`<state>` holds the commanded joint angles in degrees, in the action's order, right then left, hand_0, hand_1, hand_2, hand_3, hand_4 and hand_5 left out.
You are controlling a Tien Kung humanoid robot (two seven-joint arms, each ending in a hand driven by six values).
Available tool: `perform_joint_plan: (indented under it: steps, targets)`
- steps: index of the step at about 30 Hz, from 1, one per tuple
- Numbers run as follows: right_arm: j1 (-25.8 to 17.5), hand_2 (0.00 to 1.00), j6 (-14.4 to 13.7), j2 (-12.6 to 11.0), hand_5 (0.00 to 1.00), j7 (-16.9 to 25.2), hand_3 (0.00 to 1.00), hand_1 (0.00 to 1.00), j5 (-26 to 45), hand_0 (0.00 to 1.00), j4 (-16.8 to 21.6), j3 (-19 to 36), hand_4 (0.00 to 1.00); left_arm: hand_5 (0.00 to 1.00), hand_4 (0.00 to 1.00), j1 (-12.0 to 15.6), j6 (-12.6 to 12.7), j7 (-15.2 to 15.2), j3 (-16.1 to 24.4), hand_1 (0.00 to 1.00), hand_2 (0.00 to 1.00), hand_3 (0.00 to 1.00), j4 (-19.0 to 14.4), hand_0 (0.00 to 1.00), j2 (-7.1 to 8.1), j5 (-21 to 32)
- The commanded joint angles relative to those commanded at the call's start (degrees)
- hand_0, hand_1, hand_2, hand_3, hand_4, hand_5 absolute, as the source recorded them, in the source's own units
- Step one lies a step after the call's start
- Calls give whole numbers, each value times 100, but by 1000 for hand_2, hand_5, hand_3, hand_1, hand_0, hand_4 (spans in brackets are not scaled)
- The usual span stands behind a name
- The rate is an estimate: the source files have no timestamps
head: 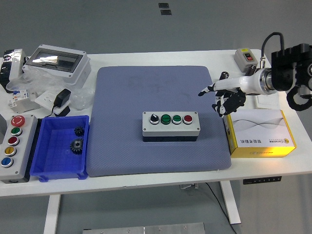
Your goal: Pick up the button,place it on the desk,press the button,press the button
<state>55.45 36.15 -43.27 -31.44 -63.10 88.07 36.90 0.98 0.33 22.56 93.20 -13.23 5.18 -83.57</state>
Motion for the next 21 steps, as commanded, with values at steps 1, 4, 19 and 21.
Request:
perform_joint_plan:
  steps: [1, 4, 19, 21]
  targets:
    - [-140, 399, -99, 69, 107, 60, 998, 185, -162, 76, 18, 200, 217, 258, 666, 3, -1, -1, 11, 632, 570, 601, 1, 674, -8, -20]
    - [-641, 399, -389, 385, 107, 301, 998, 185, -726, 76, 49, 887, 217, 258, 666, 7, -5, 3, 68, 632, 570, 601, -4, 674, -33, -110]
    - [-3813, 622, -3490, 2391, 284, 2815, 943, 316, -2931, 214, 67, 3741, 571, 261, 667, 31, 72, 2, 90, 633, 569, 600, 39, 674, -147, -310]
    - [-4145, 622, -3937, 2480, 284, 3108, 943, 316, -2802, 214, 73, 3939, 571, 261, 667, 20, 68, 9, 109, 633, 569, 600, 39, 674, -134, -356]
